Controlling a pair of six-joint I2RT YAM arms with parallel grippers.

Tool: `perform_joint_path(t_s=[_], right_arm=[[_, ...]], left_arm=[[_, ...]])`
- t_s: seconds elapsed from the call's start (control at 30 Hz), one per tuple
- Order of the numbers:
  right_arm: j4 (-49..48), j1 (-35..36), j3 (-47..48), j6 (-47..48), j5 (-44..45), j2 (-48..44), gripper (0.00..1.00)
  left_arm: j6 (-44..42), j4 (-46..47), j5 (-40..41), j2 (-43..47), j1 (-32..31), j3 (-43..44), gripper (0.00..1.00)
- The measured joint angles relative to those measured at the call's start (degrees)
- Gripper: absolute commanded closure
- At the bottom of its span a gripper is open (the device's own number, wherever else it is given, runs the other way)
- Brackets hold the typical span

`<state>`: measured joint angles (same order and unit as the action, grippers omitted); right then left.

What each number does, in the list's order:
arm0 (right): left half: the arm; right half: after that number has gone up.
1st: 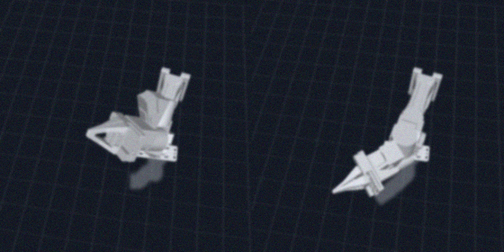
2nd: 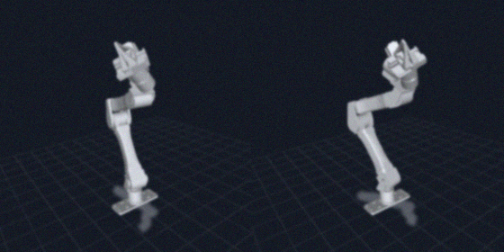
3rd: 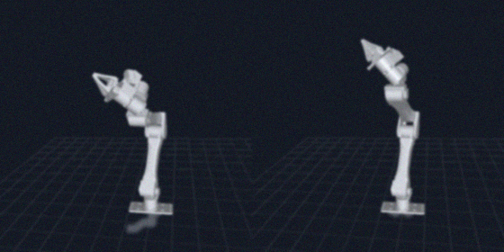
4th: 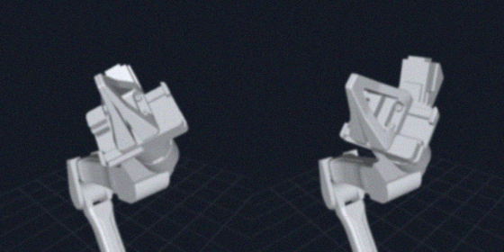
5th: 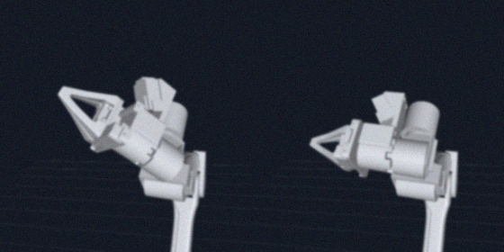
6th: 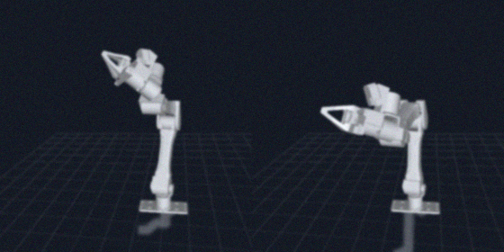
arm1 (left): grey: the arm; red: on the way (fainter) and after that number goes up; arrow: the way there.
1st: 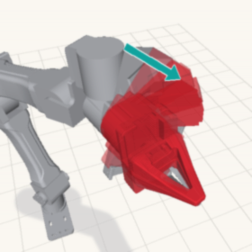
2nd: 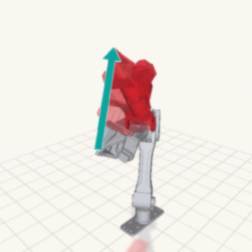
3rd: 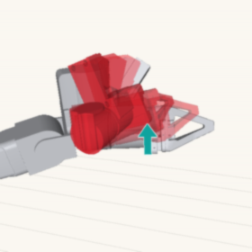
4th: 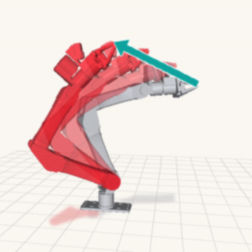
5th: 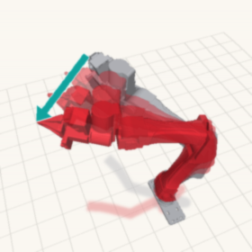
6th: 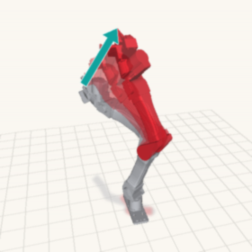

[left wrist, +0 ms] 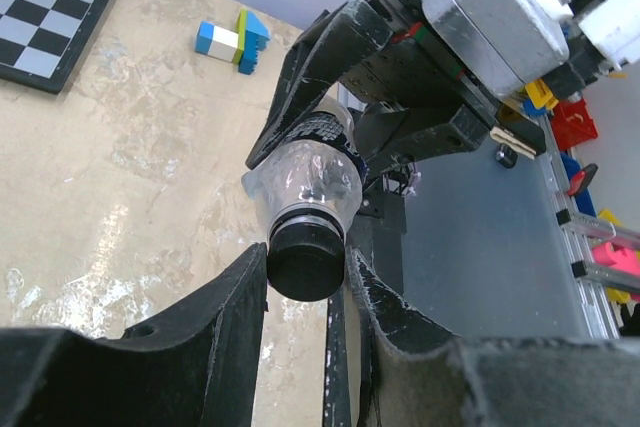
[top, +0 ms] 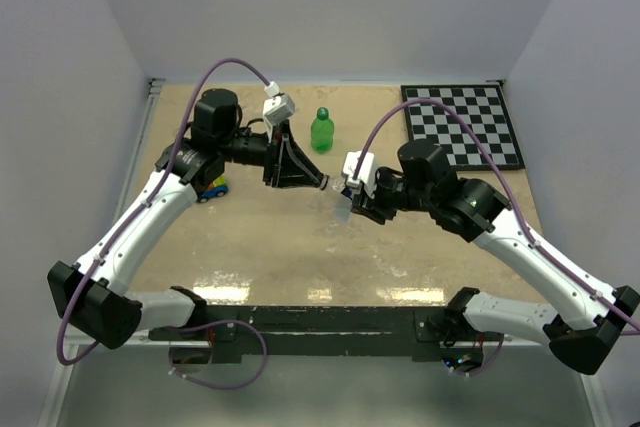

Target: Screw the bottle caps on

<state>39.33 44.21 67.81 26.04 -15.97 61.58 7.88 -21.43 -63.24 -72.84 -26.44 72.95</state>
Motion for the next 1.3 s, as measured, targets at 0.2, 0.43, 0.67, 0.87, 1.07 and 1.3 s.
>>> perform_joint_path(t_s=[0.2, 0.43, 0.67, 0.87, 1.07, 1.3], right_arm=[[-1.3, 0.1, -1.4, 0.0, 2.7, -2.1, 1.0], [-1.7, 0.1, -1.7, 0.4, 4.1, -2.6, 1.0], [-1.3, 0.0, -1.7, 0.9, 4.5, -2.8, 1.0], [0.1, 0.0, -1.7, 0.9, 2.1, -2.8, 1.0], [0.9, -0.1, -1.7, 0.4, -1.9, -1.9, 1.0], [3.1, -0.3, -1.2, -1.0, -5.0, -0.2, 1.0]], left_arm=[[3.6, 1.1, 3.8, 0.4, -1.4, 0.0, 1.0], [6.8, 2.3, 5.9, 0.5, -2.3, 0.0, 1.0], [6.4, 2.1, 6.2, -1.0, -3.3, 1.5, 1.0], [-2.2, -1.9, 3.8, -1.3, -3.9, 2.8, 1.0], [-15.9, -9.6, 2.1, -1.3, -4.2, 4.8, 1.0], [-28.0, -15.1, 1.9, -0.9, -4.7, 4.9, 1.0]])
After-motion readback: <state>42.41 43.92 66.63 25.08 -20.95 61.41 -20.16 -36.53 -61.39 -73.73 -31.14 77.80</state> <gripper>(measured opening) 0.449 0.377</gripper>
